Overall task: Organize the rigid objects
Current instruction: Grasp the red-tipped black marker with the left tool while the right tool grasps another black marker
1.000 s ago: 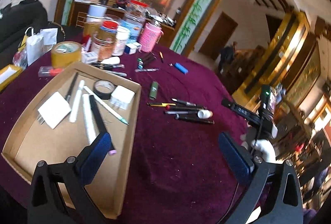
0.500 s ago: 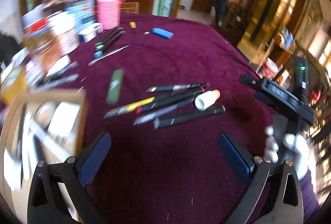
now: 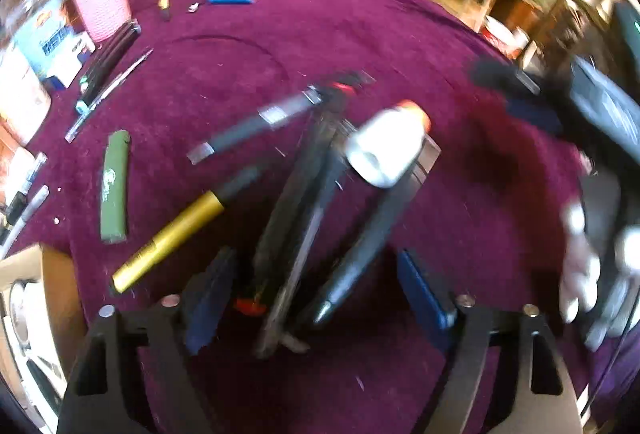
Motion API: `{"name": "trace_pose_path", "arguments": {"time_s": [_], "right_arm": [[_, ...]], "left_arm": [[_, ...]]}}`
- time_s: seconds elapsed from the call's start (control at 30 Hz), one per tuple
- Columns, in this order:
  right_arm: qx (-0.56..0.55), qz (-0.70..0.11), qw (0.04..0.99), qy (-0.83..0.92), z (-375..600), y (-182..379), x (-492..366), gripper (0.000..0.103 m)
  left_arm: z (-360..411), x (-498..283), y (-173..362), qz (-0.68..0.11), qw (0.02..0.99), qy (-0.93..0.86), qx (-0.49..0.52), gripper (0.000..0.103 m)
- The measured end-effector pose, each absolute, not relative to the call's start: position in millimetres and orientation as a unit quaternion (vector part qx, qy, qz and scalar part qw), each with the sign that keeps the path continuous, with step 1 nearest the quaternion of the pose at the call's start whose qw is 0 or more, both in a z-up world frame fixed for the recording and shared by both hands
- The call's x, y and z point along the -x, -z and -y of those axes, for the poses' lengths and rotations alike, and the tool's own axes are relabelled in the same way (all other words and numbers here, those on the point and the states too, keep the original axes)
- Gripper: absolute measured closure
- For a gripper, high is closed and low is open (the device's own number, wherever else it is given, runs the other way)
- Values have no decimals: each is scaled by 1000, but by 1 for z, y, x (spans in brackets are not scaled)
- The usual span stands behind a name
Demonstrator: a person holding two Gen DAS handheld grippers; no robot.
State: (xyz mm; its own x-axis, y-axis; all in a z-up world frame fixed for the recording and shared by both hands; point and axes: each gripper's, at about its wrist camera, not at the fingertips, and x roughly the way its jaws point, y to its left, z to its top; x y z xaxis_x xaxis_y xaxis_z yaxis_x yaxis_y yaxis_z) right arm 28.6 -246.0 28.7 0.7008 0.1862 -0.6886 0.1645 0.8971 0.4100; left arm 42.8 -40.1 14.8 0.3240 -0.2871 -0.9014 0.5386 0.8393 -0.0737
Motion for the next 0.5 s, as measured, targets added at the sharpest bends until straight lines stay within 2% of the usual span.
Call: {"name": "trace_pose_path", "arguments": {"time_s": [0.1,0.13,0.17,0.37,0.4,0.47,0.5], "right_arm": [[-226,-395,890,-9,245,-25,-29,1],[-226,-398,889,-9,244,-24,-30,1],[-227,-400,888,-10,244,-23,-30,1],[-237,-413,879,-10,246,-16,-31,1],[-237,-412,880,-10,246,-16,-30,1],[-237,-413,879,-10,246,-16,-30,1],[-237,-413,880,-9,245,-16,-30,1]], "left_arm": [[39,-12,-21,-530,788,296,-103,53],[36,-4,-23,-539,777,315,-83,64],[33,4,-25,-545,769,327,-63,69],[12,15,-48,-509,811,285,-48,68],[9,12,-49,-507,815,277,-38,66],[6,-1,-46,-512,819,258,-11,49],[6,-3,-44,-512,821,251,-4,48]]}}
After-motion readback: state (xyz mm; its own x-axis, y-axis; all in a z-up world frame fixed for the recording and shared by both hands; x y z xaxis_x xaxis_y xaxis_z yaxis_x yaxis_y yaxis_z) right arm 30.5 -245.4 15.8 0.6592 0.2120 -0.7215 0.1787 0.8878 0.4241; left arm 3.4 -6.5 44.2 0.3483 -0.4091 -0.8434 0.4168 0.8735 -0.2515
